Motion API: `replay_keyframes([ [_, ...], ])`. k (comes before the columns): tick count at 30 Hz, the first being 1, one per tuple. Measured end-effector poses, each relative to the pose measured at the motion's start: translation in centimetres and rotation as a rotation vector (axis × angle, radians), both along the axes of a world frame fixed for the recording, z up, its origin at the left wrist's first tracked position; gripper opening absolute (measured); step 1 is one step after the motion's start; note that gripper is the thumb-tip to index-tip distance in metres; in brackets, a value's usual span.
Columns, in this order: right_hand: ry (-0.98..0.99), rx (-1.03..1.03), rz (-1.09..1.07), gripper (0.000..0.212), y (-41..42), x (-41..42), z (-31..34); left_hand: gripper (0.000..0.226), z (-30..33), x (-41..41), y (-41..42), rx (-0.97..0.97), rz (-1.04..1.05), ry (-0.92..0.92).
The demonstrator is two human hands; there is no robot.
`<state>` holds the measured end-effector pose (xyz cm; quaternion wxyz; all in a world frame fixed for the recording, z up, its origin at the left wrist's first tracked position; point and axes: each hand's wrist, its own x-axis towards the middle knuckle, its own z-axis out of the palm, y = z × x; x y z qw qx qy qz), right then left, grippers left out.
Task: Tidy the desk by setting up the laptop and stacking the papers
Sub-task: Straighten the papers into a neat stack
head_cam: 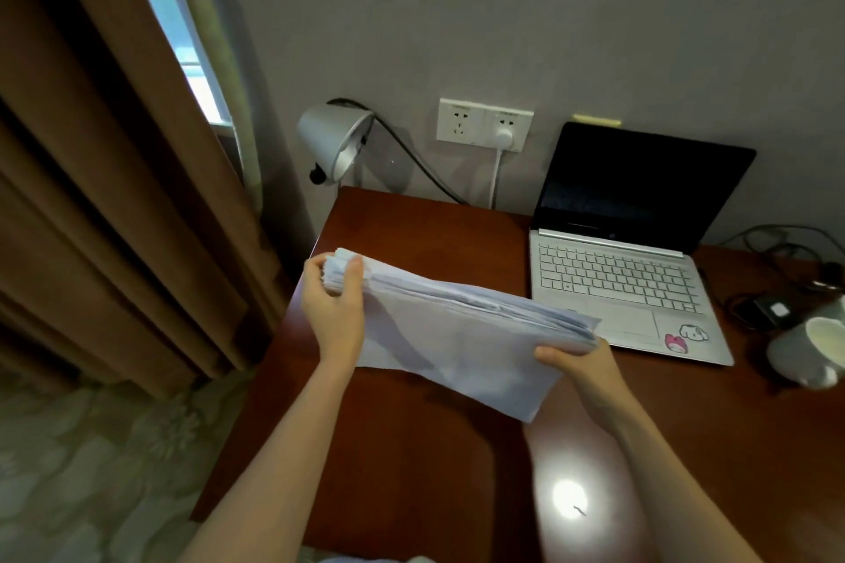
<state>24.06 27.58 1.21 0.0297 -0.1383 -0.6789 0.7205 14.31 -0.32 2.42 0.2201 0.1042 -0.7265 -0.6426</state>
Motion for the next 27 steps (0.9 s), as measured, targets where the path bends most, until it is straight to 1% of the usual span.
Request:
replay_keyframes([
  [3, -0.004, -0.010, -0.018, 0.044, -0.6, 0.1, 0.2, 0.015, 0.0, 0.1, -0.1, -0.018, 0.002, -0.038],
  [6, -0.014, -0.029, 0.014, 0.044, -1.4, 0.3, 0.2, 0.012, -0.1, 0.2, -0.7, 0.036, 0.007, -0.053],
  [10, 0.021, -0.049, 0.012, 0.051, -1.8, 0.3, 0.6, 0.005, 0.0, 0.4, -1.0, 0.106, -0.054, -0.041],
  [12, 0.010, -0.053, 0.048, 0.047, -2.2, 0.5, 0.9, 0.007, 0.0, 0.6, -1.2, 0.108, -0.130, -0.026],
  [14, -0.008, 0.000, 0.053, 0.038, -2.1, 0.5, 2.0, 0.017, -0.2, 0.6, -1.8, 0.097, -0.161, -0.007],
  [16, 0.006, 0.150, 0.092, 0.031, -1.3, 0.2, 4.2, 0.030, -0.5, 0.4, -2.6, 0.070, -0.174, -0.011],
  [18, 0.014, 0.430, 0.247, 0.024, -1.0, -0.9, 7.3, 0.039, -0.9, 0.4, -3.0, 0.037, -0.206, -0.053],
  [19, 0.001, 0.628, 0.367, 0.020, -1.6, -1.7, 8.7, 0.037, -1.3, 0.5, -3.2, 0.033, -0.223, -0.083],
  [21, -0.045, 1.100, 0.625, 0.009, -4.1, -3.9, 10.2, 0.025, -1.7, 0.7, -3.2, 0.067, -0.250, -0.137],
  [22, -0.076, 1.307, 0.725, 0.014, -6.1, -5.0, 10.3, 0.023, -1.9, 0.8, -3.2, 0.091, -0.265, -0.152],
  [23, -0.096, 1.444, 0.788, 0.019, -8.2, -5.8, 10.3, 0.027, -2.0, 0.9, -3.2, 0.109, -0.281, -0.152],
  [24, -0.089, 1.510, 0.818, 0.017, -10.1, -6.5, 10.0, 0.034, -2.1, 1.0, -3.2, 0.125, -0.287, -0.148],
  [25, -0.060, 1.534, 0.823, 0.014, -11.4, -7.0, 9.8, 0.041, -2.4, 1.1, -3.3, 0.162, -0.271, -0.152],
  [26, -0.037, 1.525, 0.805, 0.014, -12.1, -7.3, 9.6, 0.044, -2.7, 1.1, -3.6, 0.228, -0.221, -0.170],
  [27, -0.039, 1.485, 0.772, 0.019, -12.0, -7.5, 9.8, 0.046, -3.1, 1.3, -4.3, 0.313, -0.148, -0.204],
])
